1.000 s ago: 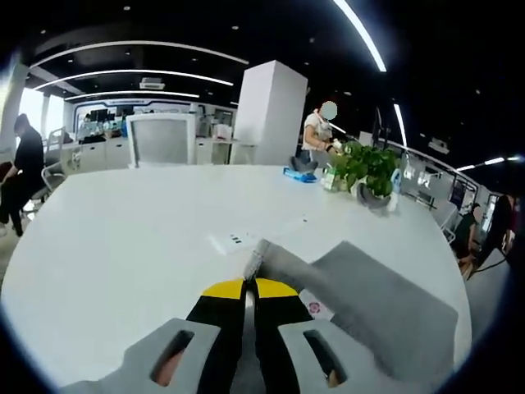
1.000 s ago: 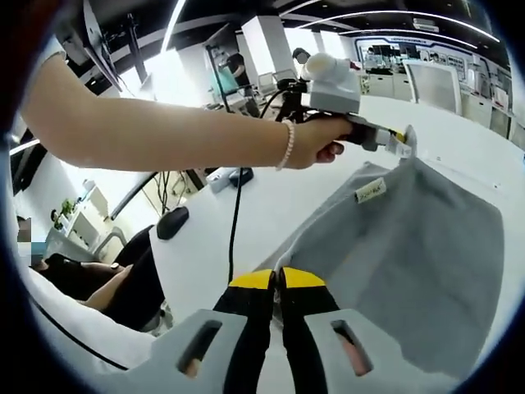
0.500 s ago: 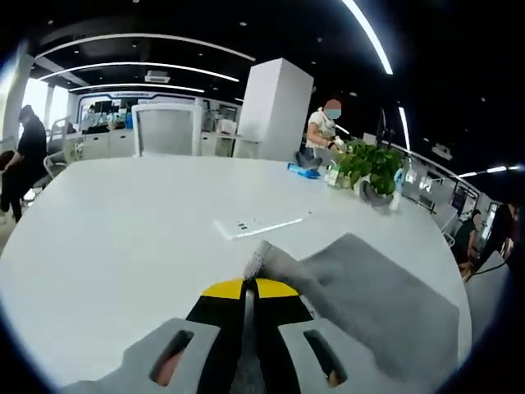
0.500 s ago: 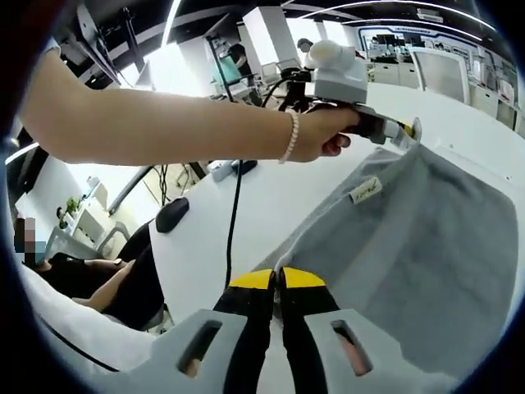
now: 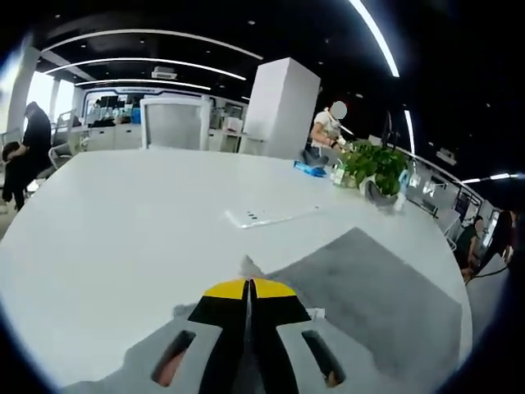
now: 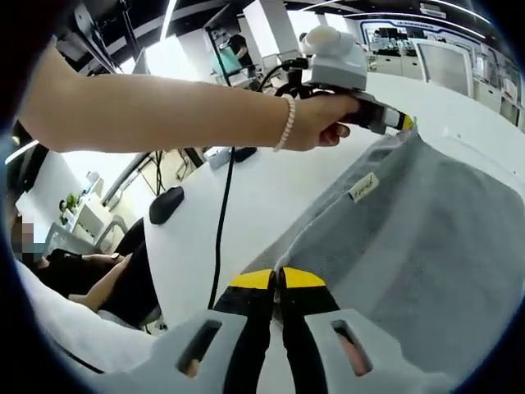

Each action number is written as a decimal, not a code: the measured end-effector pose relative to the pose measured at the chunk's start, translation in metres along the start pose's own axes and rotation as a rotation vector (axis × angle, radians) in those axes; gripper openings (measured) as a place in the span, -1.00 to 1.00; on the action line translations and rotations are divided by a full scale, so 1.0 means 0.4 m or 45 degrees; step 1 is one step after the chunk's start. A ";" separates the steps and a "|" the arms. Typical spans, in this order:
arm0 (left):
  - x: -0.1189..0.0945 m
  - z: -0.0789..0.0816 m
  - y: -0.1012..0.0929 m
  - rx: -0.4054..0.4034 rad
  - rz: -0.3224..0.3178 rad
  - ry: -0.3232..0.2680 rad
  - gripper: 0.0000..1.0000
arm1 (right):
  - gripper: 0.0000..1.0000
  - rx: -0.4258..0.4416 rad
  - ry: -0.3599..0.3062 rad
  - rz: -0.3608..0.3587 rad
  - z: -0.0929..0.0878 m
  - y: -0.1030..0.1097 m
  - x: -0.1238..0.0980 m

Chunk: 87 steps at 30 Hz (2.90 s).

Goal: Fold the towel on the table until its edges align and the towel forms a compact rectangular stack.

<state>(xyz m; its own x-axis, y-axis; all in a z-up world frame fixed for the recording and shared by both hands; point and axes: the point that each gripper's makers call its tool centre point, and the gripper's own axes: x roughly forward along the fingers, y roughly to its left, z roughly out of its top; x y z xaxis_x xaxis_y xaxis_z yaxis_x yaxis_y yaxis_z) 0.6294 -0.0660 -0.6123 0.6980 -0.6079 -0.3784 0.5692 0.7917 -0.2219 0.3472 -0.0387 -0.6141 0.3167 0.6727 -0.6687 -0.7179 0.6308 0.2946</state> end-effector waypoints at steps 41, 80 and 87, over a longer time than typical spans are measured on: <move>-0.251 -0.049 -0.147 0.073 0.102 -0.003 -0.95 | -1.00 -0.123 -0.096 -0.253 0.048 -0.248 -0.276; -0.433 -0.365 -0.342 -0.130 0.425 0.225 -0.92 | -1.00 -0.300 0.040 -0.310 0.107 -0.647 -0.440; -0.448 -0.376 -0.345 -0.199 0.451 0.228 -0.98 | -1.00 -0.236 0.115 -0.337 0.072 -0.744 -0.399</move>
<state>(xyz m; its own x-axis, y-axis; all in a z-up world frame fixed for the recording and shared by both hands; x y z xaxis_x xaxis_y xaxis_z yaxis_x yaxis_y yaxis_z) 0.3603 -0.0572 -0.6491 0.7444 -0.2873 -0.6027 0.2255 0.9578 -0.1781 0.5282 -0.3225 -0.5752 0.4567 0.4526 -0.7659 -0.7213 0.6923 -0.0210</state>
